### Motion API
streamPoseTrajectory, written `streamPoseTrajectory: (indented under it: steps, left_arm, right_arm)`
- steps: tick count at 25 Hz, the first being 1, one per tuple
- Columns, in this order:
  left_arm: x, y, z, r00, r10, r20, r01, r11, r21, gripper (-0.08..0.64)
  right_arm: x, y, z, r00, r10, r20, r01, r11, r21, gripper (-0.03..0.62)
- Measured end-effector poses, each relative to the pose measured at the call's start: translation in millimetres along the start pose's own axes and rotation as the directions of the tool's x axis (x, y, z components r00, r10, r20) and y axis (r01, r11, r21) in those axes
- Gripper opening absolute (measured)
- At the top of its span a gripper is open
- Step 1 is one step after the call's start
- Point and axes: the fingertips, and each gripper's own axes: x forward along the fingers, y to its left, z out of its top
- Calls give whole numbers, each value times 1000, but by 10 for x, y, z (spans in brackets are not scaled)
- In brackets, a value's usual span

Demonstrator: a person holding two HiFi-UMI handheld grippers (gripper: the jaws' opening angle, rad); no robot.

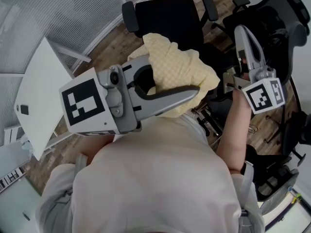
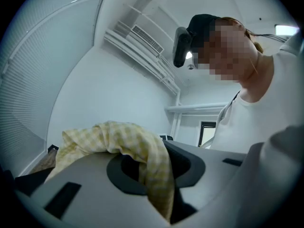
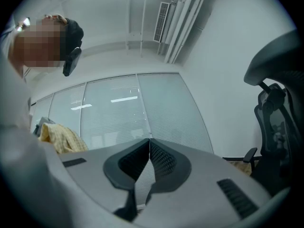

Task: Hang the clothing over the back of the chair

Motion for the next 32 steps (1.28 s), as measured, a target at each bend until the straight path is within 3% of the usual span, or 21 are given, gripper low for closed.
streamPoseTrajectory:
  steps: [10, 17, 21, 27, 32]
  left_arm:
    - [125, 313, -325, 997, 83, -4, -83, 997, -4, 92]
    - [230, 374, -251, 994, 94, 56, -100, 986, 130, 94]
    - [299, 573, -489, 990, 142, 18, -143, 978, 152, 94]
    - [309, 925, -933, 975, 216, -49, -215, 976, 33, 94]
    - [329, 1009, -1199, 971, 214, -108, -222, 973, -70, 94]
  right_arm:
    - [-106, 31, -62, 1000, -25, -15, 26, 1000, 15, 21]
    - [-139, 22, -51, 1000, -28, -7, 28, 999, 21, 21]
    - [-141, 55, -71, 1000, -27, -11, 27, 999, 23, 21]
    - [-158, 65, -104, 999, -29, -18, 29, 999, 25, 21]
    - [-139, 81, -181, 999, -8, -37, 10, 999, 39, 21]
